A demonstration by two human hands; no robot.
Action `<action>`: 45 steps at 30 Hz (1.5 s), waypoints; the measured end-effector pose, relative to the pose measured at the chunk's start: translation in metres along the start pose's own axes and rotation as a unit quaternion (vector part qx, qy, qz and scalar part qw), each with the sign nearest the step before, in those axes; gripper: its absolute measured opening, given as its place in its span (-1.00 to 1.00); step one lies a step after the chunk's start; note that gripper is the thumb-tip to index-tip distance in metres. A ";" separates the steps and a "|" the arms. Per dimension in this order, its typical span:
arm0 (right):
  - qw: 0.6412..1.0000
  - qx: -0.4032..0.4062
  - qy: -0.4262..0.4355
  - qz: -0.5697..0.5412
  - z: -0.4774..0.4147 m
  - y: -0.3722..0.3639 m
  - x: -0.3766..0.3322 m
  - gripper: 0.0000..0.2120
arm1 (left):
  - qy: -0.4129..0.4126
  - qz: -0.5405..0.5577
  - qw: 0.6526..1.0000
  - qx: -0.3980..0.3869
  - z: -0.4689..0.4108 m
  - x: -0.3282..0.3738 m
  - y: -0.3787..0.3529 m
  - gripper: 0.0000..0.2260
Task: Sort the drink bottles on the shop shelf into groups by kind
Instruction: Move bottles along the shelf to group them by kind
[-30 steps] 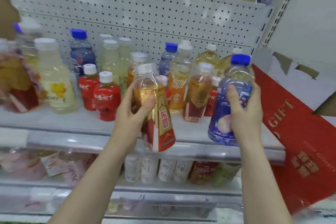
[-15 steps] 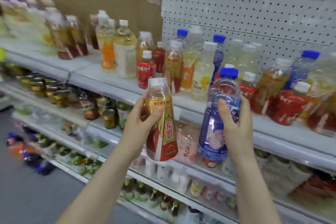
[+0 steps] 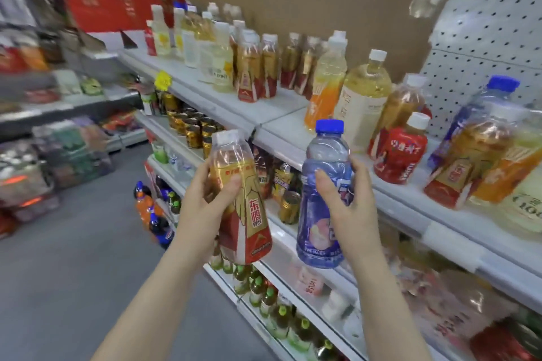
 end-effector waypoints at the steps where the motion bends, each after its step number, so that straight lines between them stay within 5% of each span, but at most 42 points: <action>1: 1.000 -0.012 -0.001 -0.010 -0.005 -0.022 0.003 -0.56 | -0.002 0.007 1.000 0.014 -0.016 0.000 0.010 -0.39; 21: 0.970 -0.213 -0.023 -0.113 -0.126 -0.461 0.027 -0.69 | -0.078 -0.028 0.978 0.192 -0.340 0.042 0.190 -0.56; 31: 0.984 -0.127 -0.060 -0.107 -0.167 -0.626 0.031 -0.50 | -0.084 -0.044 0.990 0.103 -0.525 0.069 0.270 -0.41; 36: 0.992 -0.077 -0.042 -0.095 -0.205 -0.669 0.024 -0.65 | -0.073 -0.032 0.995 0.064 -0.599 0.075 0.288 -0.41; 39: 0.996 -0.034 -0.009 -0.086 -0.245 -0.682 0.014 -0.71 | -0.063 -0.024 0.997 0.041 -0.635 0.072 0.286 -0.49; 45: 0.991 -0.004 0.109 0.074 -0.318 -0.735 -0.008 -0.45 | -0.067 -0.022 0.997 0.025 -0.702 0.071 0.276 -0.31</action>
Point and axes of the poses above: each hand's wrist, its own z-axis away from the middle knuckle, its own y-axis out of the back of the hand, x = y × z, the point moved 10 cm from there along -z, towards the middle knuckle, and after that the axes turned 14 degrees about x, right-handed, at the moved point
